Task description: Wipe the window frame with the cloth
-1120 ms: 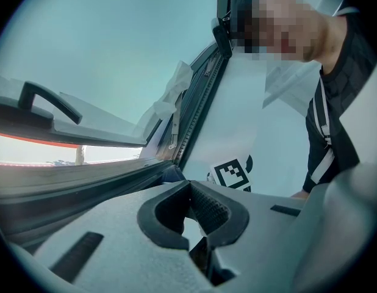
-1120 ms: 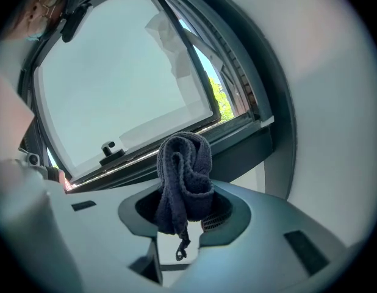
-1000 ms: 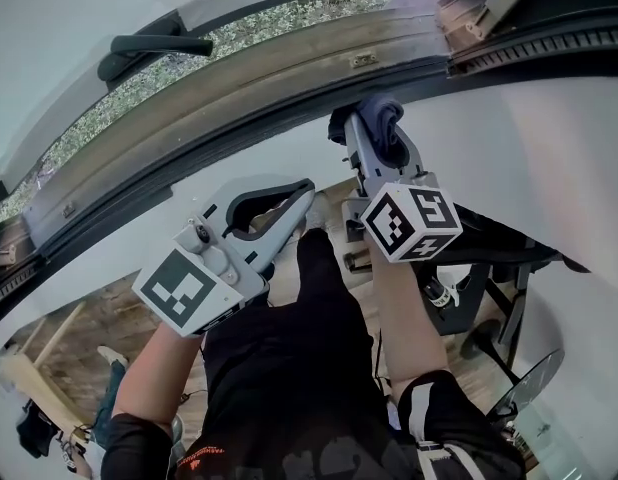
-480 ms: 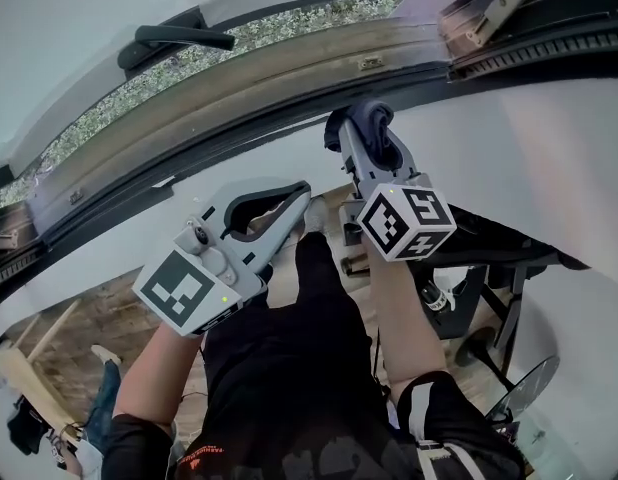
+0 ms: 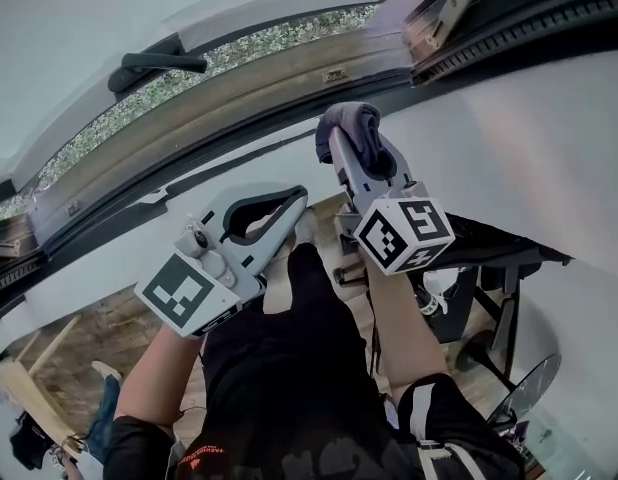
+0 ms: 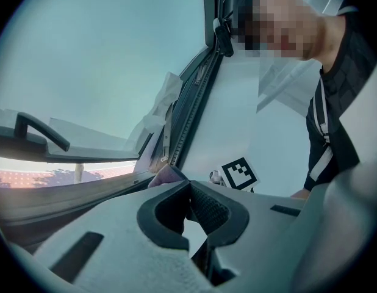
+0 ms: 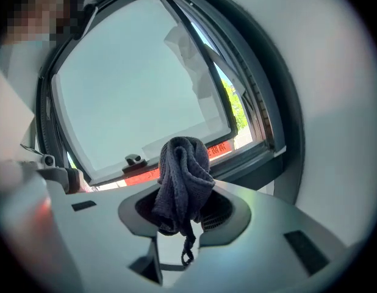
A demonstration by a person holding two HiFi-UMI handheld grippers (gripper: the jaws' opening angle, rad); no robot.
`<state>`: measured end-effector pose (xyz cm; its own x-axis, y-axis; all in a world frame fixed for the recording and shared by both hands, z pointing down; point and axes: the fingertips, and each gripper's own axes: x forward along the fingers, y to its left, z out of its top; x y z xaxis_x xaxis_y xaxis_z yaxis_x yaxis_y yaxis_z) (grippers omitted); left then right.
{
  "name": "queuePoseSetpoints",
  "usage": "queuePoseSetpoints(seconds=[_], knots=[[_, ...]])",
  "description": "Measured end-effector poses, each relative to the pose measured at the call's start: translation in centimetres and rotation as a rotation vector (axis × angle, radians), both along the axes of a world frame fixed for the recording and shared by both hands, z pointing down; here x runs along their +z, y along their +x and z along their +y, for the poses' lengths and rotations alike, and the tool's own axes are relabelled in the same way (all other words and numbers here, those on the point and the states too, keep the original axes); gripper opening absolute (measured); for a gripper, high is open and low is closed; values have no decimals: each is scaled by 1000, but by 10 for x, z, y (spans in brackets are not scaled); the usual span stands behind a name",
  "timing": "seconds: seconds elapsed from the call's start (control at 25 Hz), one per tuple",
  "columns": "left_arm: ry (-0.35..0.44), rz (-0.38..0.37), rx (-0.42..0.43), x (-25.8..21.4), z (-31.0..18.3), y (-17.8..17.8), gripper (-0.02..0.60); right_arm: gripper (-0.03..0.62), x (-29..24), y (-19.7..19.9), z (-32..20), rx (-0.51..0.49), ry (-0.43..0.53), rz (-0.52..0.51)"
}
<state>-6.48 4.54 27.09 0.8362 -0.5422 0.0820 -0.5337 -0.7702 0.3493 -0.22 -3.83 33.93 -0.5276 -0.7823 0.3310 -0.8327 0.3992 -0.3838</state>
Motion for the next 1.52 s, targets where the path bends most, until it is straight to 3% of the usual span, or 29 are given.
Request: queuePoseSetpoints(seconds=[0.2,0.76,1.2,1.52], knots=[[-27,-5,11,-11,-2,14,20,118,-42,16,-9,7,82,-4],[54,8,22,-43,-24,44,20,118,-113,103,-49,124,237,111],[118,4,35,-80,-26,66,20,118,-143,116,-27,58,252,98],[160,-26,21,-103,-13,63,20,118,-173,107,-2,-25,290,82]])
